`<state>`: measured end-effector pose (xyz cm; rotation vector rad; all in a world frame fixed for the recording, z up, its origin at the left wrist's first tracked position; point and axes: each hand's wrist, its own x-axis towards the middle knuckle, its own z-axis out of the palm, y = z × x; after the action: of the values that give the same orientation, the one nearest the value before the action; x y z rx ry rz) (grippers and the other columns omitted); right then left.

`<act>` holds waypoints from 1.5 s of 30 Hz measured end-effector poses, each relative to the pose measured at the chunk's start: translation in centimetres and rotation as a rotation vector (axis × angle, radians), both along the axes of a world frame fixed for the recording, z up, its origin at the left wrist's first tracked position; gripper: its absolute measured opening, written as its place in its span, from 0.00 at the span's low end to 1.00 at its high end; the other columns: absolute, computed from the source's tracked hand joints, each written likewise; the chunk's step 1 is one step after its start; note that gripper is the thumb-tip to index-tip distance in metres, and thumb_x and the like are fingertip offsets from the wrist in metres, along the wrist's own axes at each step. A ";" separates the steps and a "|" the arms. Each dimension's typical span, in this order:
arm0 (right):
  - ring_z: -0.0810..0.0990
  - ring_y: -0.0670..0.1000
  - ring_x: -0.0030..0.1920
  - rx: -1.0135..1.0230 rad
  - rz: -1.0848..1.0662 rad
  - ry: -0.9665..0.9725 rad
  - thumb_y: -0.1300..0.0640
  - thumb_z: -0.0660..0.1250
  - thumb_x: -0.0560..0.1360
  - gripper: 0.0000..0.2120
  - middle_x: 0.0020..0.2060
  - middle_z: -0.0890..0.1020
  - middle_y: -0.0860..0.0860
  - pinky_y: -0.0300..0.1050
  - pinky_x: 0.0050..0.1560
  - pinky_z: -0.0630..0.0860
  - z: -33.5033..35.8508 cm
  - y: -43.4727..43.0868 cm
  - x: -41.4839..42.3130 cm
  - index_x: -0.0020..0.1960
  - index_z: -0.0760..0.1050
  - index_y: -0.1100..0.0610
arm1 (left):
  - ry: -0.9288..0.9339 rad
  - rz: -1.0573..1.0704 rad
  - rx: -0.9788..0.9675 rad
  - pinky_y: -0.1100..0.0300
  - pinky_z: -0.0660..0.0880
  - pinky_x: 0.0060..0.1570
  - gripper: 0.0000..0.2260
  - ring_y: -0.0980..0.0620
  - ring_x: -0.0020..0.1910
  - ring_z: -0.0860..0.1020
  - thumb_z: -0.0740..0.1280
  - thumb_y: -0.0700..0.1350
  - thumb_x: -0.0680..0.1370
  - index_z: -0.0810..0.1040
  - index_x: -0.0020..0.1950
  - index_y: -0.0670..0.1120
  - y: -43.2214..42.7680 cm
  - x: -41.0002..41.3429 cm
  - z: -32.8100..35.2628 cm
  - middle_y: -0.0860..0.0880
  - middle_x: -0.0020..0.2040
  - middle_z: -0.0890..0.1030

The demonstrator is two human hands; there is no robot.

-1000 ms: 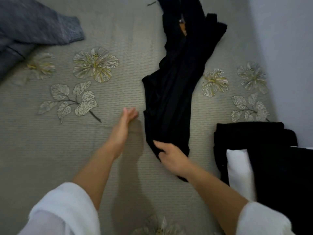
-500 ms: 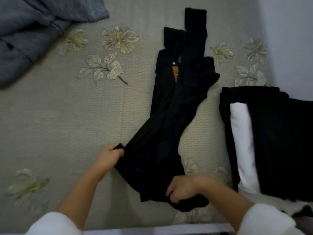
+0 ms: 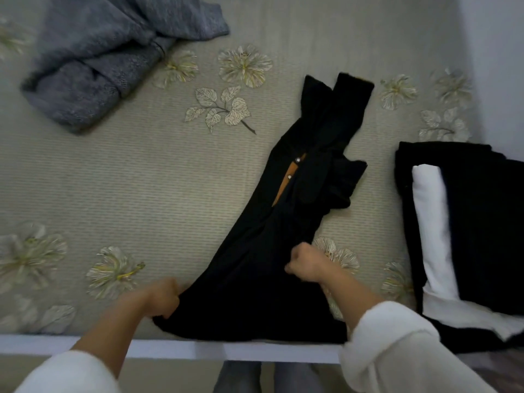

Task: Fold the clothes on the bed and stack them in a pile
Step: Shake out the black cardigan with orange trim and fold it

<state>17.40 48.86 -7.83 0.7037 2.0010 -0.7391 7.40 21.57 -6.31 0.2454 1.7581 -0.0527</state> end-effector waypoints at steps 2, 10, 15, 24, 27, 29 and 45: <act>0.80 0.52 0.34 -0.282 -0.073 -0.192 0.58 0.67 0.76 0.07 0.35 0.81 0.54 0.37 0.28 0.74 1.4 0.4 0.6 0.39 0.75 0.59 | -0.008 -0.332 -0.151 0.58 0.76 0.48 0.14 0.46 0.56 0.80 0.62 0.36 0.73 0.80 0.57 0.38 -0.5 -1.2 0.3 0.41 0.56 0.82; 0.77 0.56 0.53 0.368 -0.710 0.461 0.57 0.69 0.72 0.13 0.51 0.78 0.55 0.50 0.53 0.74 1.7 6.5 -1.1 0.55 0.73 0.60 | 0.405 0.218 0.412 0.62 0.71 0.50 0.09 0.50 0.54 0.80 0.63 0.44 0.79 0.79 0.56 0.45 6.5 -3.3 -0.8 0.50 0.53 0.82; 0.60 0.55 0.71 0.242 -0.278 0.384 0.54 0.70 0.73 0.25 0.70 0.66 0.51 0.57 0.70 0.59 0.4 5.1 -2.8 0.69 0.70 0.51 | 0.328 0.581 0.744 0.61 0.70 0.59 0.17 0.54 0.57 0.77 0.62 0.48 0.80 0.72 0.69 0.48 15.7 0.0 -1.2 0.52 0.59 0.78; 0.80 0.41 0.49 -0.553 -0.119 0.073 0.71 0.65 0.69 0.14 0.47 0.82 0.46 0.31 0.49 0.74 3.1 4.9 1.4 0.48 0.84 0.59 | 0.165 0.395 0.680 0.67 0.73 0.53 0.13 0.58 0.52 0.79 0.71 0.46 0.74 0.81 0.59 0.51 15.5 1.6 -2.6 0.54 0.53 0.82; 0.82 0.44 0.46 -0.410 -0.282 0.106 0.71 0.62 0.72 0.17 0.39 0.85 0.45 0.29 0.42 0.75 3.8 7.2 0.8 0.39 0.84 0.54 | 0.141 0.302 0.746 0.62 0.74 0.54 0.07 0.61 0.48 0.77 0.70 0.45 0.74 0.84 0.52 0.51 13.8 2.4 -2.1 0.57 0.47 0.79; 0.81 0.49 0.42 -0.102 -0.389 0.335 0.68 0.63 0.73 0.15 0.35 0.83 0.46 0.38 0.43 0.76 3.5 8.8 -0.6 0.37 0.80 0.51 | 0.118 0.125 0.829 0.61 0.72 0.55 0.07 0.61 0.48 0.74 0.69 0.46 0.74 0.84 0.51 0.52 13.4 3.1 -1.6 0.60 0.45 0.75; 0.64 0.55 0.73 0.396 0.682 0.355 0.54 0.59 0.78 0.12 0.63 0.75 0.54 0.63 0.72 0.44 0.5 9.6 -9.8 0.61 0.68 0.51 | 0.161 -0.337 0.262 0.58 0.68 0.44 0.23 0.43 0.53 0.79 0.53 0.61 0.76 0.80 0.48 0.45 11.5 0.8 0.6 0.42 0.52 0.81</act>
<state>7.56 58.43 -7.34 0.0610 2.5337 -0.0543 8.17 33.03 -5.73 0.7452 1.8658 -0.0879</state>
